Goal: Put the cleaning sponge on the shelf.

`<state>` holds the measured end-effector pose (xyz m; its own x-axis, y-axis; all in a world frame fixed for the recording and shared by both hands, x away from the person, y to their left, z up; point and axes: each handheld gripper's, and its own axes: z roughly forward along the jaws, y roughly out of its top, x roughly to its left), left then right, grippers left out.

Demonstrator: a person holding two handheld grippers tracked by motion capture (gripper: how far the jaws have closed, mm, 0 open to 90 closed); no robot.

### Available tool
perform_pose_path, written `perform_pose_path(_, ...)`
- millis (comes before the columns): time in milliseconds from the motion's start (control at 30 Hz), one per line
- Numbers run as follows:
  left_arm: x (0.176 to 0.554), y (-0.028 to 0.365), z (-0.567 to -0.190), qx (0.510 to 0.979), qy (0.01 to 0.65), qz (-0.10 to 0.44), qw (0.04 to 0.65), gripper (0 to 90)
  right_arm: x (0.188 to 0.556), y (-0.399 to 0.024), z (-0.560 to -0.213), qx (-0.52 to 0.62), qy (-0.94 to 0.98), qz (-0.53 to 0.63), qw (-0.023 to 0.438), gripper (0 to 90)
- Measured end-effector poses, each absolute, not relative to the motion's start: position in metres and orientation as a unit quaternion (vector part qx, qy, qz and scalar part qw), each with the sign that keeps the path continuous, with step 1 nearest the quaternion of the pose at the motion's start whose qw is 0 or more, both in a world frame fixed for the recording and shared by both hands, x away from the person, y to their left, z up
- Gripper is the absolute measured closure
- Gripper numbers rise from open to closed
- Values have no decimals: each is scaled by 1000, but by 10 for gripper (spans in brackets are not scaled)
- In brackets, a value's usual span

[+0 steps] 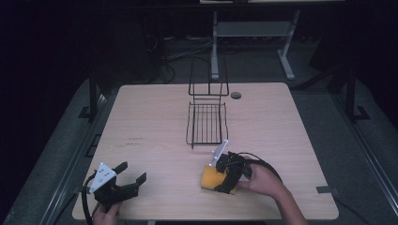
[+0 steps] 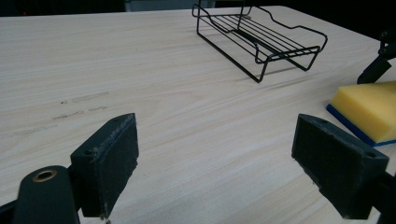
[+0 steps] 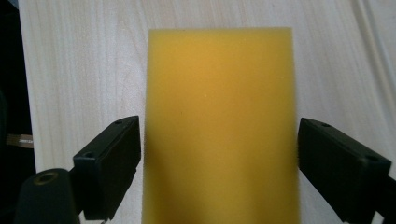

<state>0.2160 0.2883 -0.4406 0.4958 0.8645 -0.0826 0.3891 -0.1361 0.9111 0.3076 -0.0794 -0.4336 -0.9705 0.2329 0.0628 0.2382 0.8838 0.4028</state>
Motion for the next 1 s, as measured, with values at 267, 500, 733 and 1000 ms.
perform_pose_path(267, 217, 289, -441, 714, 440, 242, 489, 140, 307, -78, -438, -119, -971, -206, 3, 144)
perform_pose_path(500, 216, 289, -440, 713, 439, 243, 489, 140, 305, -78, -442, -120, -972, -203, 1, 151)
perform_pose_path(733, 216, 289, -440, 713, 439, 244, 489, 140, 305, -79, -443, -118, -972, -201, -2, 187)
perform_pose_path(1000, 216, 289, -440, 714, 438, 244, 489, 140, 305, -81, -442, -118, -972, -203, -2, 212)
